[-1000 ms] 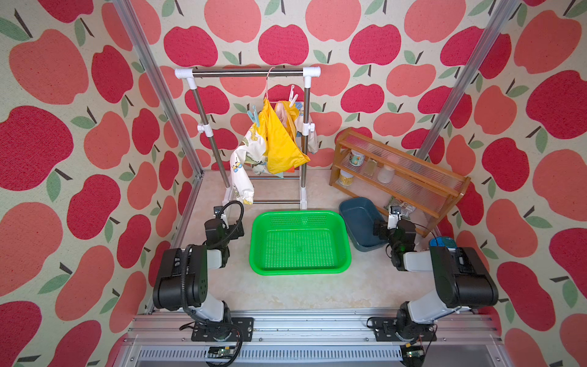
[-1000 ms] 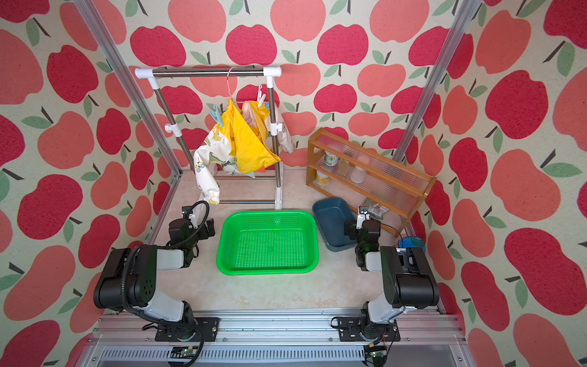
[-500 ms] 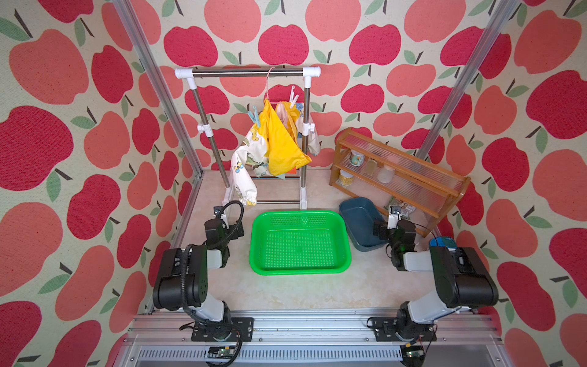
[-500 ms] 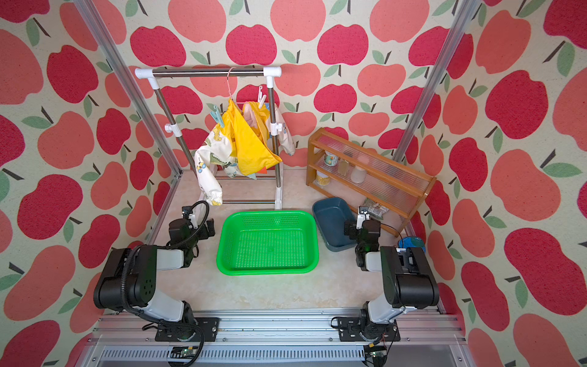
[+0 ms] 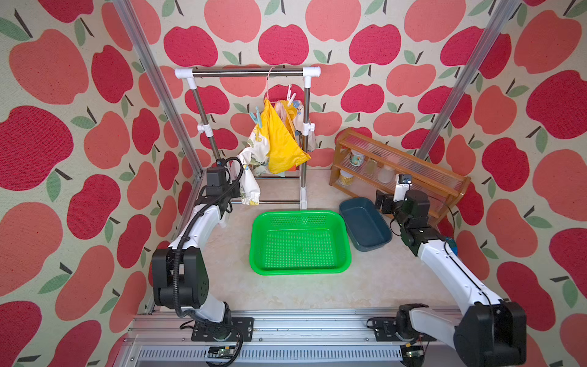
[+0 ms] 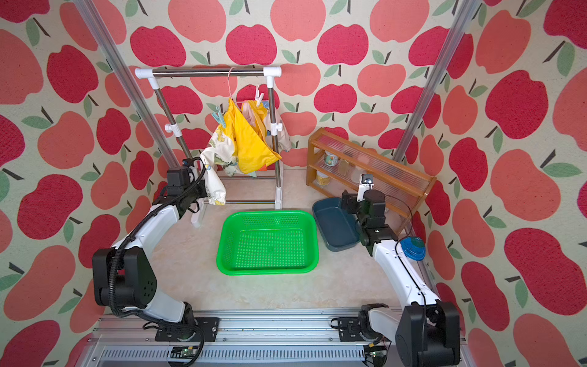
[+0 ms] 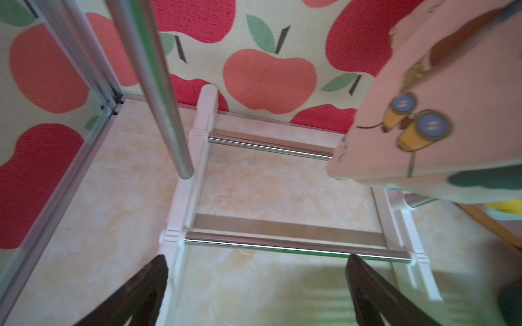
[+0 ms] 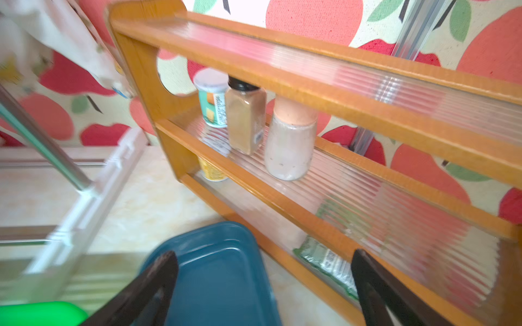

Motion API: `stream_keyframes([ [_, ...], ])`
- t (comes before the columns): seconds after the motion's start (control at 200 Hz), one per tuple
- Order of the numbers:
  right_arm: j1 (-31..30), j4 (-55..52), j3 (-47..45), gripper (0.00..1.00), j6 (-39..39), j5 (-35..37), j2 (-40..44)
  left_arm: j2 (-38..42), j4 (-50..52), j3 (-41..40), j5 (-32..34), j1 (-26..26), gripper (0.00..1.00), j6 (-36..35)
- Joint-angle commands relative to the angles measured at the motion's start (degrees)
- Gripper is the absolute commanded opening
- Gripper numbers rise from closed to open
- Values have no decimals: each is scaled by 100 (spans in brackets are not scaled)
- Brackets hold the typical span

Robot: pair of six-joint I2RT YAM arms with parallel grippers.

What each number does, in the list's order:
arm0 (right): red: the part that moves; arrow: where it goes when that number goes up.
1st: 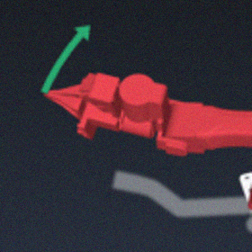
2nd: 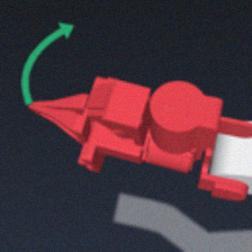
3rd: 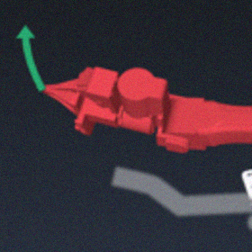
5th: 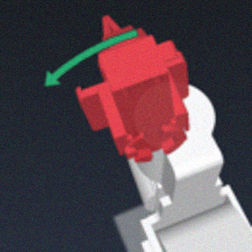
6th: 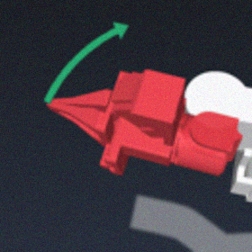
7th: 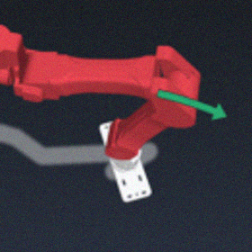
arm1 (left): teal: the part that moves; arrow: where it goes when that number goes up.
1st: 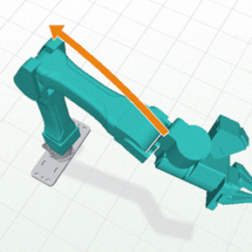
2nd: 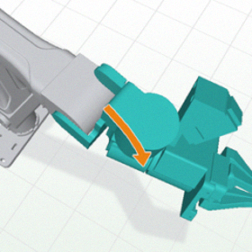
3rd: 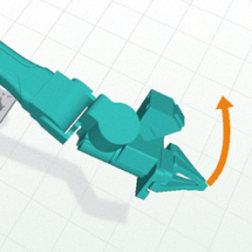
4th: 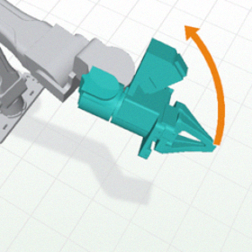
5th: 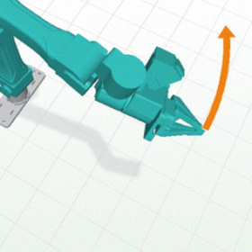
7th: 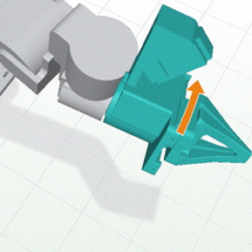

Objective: Remove the clothespins securing jackets to the hanger
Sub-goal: Pick up the hanger from the clothesline.

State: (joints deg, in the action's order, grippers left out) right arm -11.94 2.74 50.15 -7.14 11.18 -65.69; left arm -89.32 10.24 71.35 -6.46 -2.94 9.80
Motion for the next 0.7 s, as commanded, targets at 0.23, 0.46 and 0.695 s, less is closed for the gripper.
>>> stream_keyframes([
  [0.23, -1250, -2147, 1718, 99, -2818, -1288, -850, 870, 1936, 390, 242, -1227, 100, 2107],
  [0.46, -1575, -2144, 2982, 99, -2797, -2232, -1619, 1484, 2404, 394, 849, -1960, 100, 3321],
  [0.695, -1729, -1464, 3028, 99, -2779, -2415, -1933, 2051, 2956, 342, 1971, -2480, 100, 4009],
])
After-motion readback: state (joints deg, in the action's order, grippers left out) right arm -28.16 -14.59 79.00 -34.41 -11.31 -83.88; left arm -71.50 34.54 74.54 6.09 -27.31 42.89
